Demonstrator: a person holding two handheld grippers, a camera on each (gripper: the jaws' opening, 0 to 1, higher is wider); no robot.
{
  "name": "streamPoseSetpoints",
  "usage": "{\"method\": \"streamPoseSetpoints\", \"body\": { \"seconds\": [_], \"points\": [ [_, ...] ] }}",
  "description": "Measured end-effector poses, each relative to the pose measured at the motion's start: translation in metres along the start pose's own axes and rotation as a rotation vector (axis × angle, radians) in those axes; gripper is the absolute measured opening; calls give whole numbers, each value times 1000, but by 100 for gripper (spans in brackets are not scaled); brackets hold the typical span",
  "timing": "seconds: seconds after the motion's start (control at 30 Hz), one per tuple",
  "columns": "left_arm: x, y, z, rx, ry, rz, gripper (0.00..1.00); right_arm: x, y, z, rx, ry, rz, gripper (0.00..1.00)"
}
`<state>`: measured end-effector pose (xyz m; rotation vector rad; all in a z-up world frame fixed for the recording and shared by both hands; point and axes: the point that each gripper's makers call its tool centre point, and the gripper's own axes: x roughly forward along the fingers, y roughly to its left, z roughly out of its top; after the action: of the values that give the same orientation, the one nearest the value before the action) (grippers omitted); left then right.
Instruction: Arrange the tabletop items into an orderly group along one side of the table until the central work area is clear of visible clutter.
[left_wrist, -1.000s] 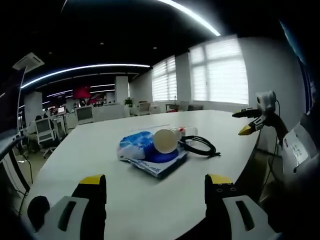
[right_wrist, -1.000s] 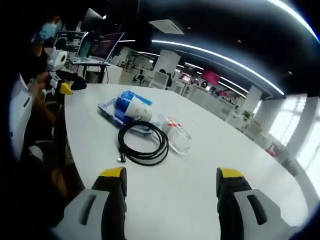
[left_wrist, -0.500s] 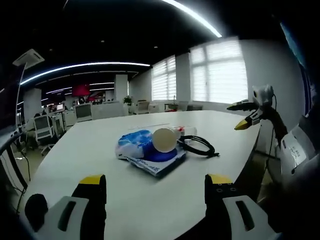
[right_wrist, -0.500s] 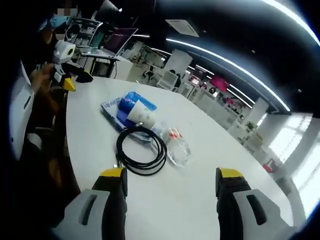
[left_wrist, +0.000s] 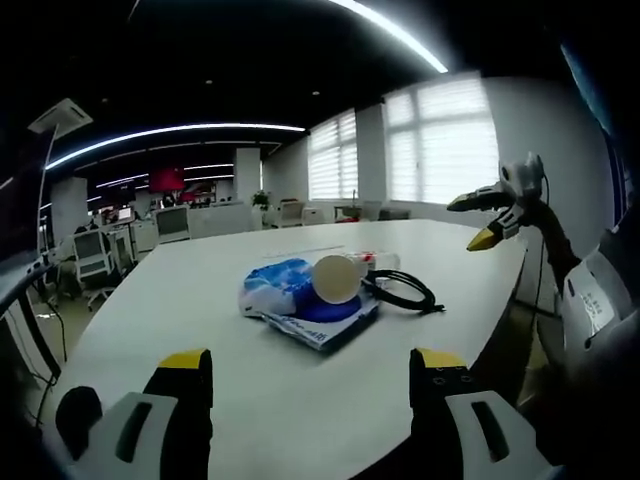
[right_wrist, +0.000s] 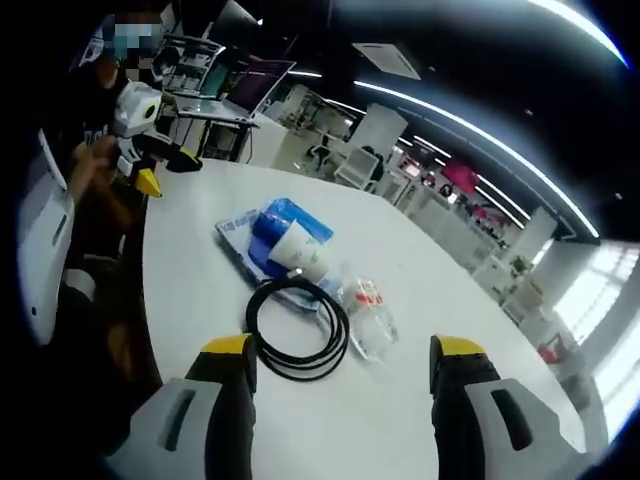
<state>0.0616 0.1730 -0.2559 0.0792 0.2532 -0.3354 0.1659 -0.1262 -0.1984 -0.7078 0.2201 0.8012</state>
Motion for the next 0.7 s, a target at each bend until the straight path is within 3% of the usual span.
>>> {"method": "streamPoseSetpoints", "body": {
  "seconds": [0.57,0.63,0.7],
  "points": [
    [-4,1,4,12,-7,3,82,10,-18,20,83,-29,21,65],
    [-6,3,12,-8,-64,8,82,12,-23,24,110,-46,22,65],
    [-7,2,13,-13,-73,-3,82,13,-25,24,114,-45,22,65]
  ]
}}
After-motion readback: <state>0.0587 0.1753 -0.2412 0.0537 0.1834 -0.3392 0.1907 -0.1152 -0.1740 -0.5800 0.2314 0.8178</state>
